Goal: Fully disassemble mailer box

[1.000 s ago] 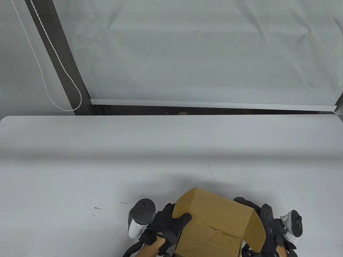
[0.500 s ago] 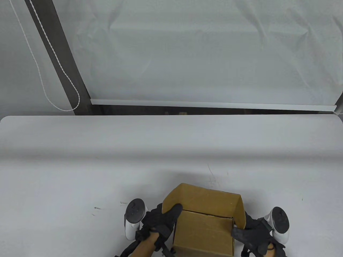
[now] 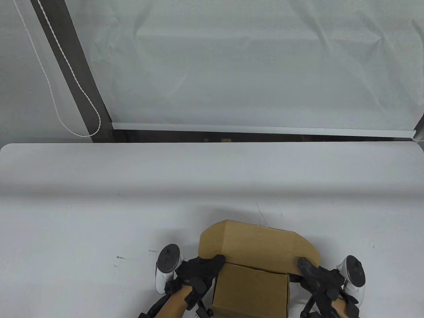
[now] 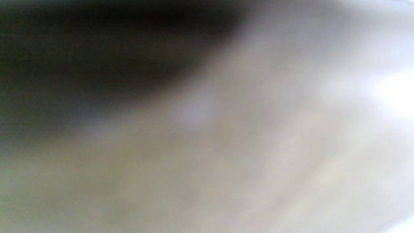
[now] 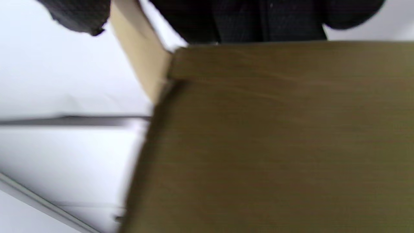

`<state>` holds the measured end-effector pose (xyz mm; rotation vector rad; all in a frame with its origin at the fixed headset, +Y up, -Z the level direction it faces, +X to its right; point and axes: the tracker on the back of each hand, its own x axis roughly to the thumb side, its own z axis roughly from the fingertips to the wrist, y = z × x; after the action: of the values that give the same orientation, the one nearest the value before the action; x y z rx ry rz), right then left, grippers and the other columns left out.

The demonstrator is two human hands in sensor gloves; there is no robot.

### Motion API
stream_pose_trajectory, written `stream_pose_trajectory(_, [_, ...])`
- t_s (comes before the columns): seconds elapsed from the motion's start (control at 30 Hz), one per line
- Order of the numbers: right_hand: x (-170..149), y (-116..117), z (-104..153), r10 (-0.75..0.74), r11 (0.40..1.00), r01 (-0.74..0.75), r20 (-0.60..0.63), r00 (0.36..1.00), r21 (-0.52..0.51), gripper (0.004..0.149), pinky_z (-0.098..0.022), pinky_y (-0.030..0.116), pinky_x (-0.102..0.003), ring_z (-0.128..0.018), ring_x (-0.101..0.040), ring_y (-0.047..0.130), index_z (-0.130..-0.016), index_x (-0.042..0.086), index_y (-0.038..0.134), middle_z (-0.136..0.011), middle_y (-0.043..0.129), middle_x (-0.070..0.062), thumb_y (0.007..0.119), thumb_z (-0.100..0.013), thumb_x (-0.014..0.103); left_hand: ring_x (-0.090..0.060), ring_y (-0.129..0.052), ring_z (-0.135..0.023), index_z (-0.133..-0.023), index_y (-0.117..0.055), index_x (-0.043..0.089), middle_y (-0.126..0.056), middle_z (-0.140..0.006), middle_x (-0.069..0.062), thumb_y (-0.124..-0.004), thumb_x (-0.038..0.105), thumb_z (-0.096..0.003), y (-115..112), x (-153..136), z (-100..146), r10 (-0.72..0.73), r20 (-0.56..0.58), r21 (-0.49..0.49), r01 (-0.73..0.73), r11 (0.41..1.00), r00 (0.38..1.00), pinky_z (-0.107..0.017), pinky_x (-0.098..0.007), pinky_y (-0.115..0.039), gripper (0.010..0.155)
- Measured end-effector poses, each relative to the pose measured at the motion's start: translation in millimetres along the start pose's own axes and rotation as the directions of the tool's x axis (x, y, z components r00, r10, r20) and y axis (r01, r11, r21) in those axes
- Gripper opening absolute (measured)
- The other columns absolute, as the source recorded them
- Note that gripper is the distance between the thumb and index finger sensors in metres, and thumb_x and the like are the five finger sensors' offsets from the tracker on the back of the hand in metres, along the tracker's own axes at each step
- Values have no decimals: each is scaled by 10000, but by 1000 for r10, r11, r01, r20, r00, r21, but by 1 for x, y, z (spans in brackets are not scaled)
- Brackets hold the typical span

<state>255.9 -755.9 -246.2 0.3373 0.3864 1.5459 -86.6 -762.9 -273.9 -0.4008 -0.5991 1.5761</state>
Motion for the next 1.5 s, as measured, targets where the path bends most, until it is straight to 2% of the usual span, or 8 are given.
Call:
stream_pose_trajectory(0.13, [-12,11,-5,190,947,-169,-53,980,274,836,-637,500,-709,-900,-586,657,-1097,69,493,-1062,574,-361,581,-557,701,-532,-448,-983,-982,-783,148,-636,-1066,-236,-688,386,-616,2,2,-2,5,14,-32,-5,999,1000,-627,-776,-106,447])
stream_pose_trajectory(0.23, [-6,19,-4,-14,983,20,-31,999,184,699,-651,418,-747,-905,-636,600,-1072,66,581,-1048,576,-395,704,-549,513,-531,-444,-989,-981,-789,157,-639,-1072,-224,-694,382,-613,-1,4,-4,-14,19,-43,15,999,1000,-628,-778,-110,441])
stream_pose_trajectory(0.43, [15,14,-3,51,998,-56,168,984,24,556,-632,504,-734,-836,-597,749,-991,96,775,-978,765,-356,744,-530,406,-543,-404,-994,-946,-853,182,-634,-1086,-219,-754,337,-567,-4,21,-6,-54,112,-2,55,998,992,-629,-771,-99,421])
stream_pose_trajectory(0.63, [58,15,14,505,863,-445,418,755,-239,528,-743,346,-690,-1051,-504,582,-989,239,827,-1120,694,-242,803,-478,371,-508,-261,-1032,-974,-819,293,-432,-1176,-206,-801,195,-523,-11,47,-2,-234,205,134,209,969,950,-654,-736,-67,462])
stream_pose_trajectory(0.77, [55,20,12,509,860,-466,408,758,-208,518,-724,349,-709,-1025,-536,590,-961,231,864,-1123,679,-263,845,-457,350,-511,-124,-1028,-1130,-516,285,-157,-1186,-225,-819,236,-533,-16,42,-3,-327,125,106,315,943,937,-640,-727,-9,672])
stream_pose_trajectory(1.03, [53,19,13,228,973,-223,411,882,-62,576,-715,315,-725,-980,-590,577,-1001,160,804,-1093,654,-339,777,-510,459,-515,-17,-1014,-1141,-113,210,50,-1138,-225,-829,520,-514,-18,26,-5,-284,25,38,283,958,958,-610,-729,47,1000])
stream_pose_trajectory(1.33, [51,2,17,192,946,-39,461,867,-320,541,-672,466,-714,-844,-557,789,-916,127,885,-932,880,-304,750,-518,467,-535,-71,-1022,-1095,-32,188,-1,-1146,-239,-851,493,-510,-43,17,-12,-501,-19,-132,494,859,865,-605,-740,52,1051])
stream_pose_trajectory(1.5, [53,-4,19,181,927,15,481,858,-375,533,-669,490,-701,-784,-530,835,-896,123,897,-885,916,-290,742,-523,470,-549,-149,-1028,-1130,-177,171,-134,-1163,-261,-788,403,-555,-39,21,-11,-456,14,-40,456,889,890,-610,-752,24,871])
